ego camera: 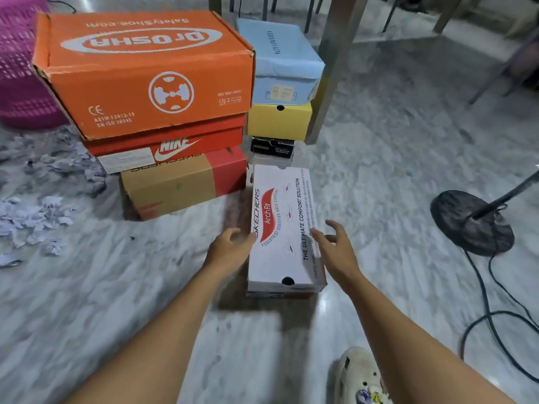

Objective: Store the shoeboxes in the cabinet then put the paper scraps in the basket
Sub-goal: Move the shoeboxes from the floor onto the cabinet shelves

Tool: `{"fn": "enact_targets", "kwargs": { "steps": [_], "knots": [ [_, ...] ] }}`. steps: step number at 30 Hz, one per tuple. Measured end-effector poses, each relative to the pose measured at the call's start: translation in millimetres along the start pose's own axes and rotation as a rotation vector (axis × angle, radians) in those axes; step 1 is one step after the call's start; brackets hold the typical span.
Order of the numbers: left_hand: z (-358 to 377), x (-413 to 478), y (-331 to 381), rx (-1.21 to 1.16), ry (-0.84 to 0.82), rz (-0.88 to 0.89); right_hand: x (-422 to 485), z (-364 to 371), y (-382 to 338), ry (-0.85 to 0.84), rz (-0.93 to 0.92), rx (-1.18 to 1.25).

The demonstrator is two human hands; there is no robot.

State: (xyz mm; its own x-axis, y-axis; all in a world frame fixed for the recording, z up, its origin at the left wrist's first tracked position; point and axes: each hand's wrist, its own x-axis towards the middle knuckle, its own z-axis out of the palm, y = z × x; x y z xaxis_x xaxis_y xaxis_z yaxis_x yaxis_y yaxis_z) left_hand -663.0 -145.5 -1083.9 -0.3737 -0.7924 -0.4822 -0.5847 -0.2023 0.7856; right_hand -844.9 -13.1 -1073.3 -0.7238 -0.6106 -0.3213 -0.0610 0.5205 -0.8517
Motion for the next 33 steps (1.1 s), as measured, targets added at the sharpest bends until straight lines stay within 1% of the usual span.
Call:
{"fn": "enact_targets", "kwargs": {
  "steps": [3,4,6,7,12,18,26,33],
  "knots": [
    [4,-1,-10,-0.067,-0.161,-0.031,0,5,0,-0.078,0.026,0.048],
    [5,-3,-10,-0.073,-0.195,-0.015,-1,8,-1,-0.088,0.018,0.053],
    [4,-6,-11,-0.078,-0.174,0.030,-3,13,-6,-0.116,-0.008,0.076],
    [0,-9,-11,-0.089,-0.141,0.044,-4,15,-9,-0.136,-0.024,0.083],
    [-20,-43,-20,-0.105,0.016,0.003,-6,27,-24,-0.249,-0.109,0.034],
    [-36,-72,-49,-0.070,0.333,-0.052,-15,51,-47,-0.457,-0.173,-0.018],
    [-76,-103,-74,-0.120,0.674,-0.151,-22,114,-101,-0.766,-0.235,-0.118],
    [-115,-130,-85,-0.204,0.885,-0.186,-46,175,-142,-0.982,-0.227,-0.020]
  ]
}}
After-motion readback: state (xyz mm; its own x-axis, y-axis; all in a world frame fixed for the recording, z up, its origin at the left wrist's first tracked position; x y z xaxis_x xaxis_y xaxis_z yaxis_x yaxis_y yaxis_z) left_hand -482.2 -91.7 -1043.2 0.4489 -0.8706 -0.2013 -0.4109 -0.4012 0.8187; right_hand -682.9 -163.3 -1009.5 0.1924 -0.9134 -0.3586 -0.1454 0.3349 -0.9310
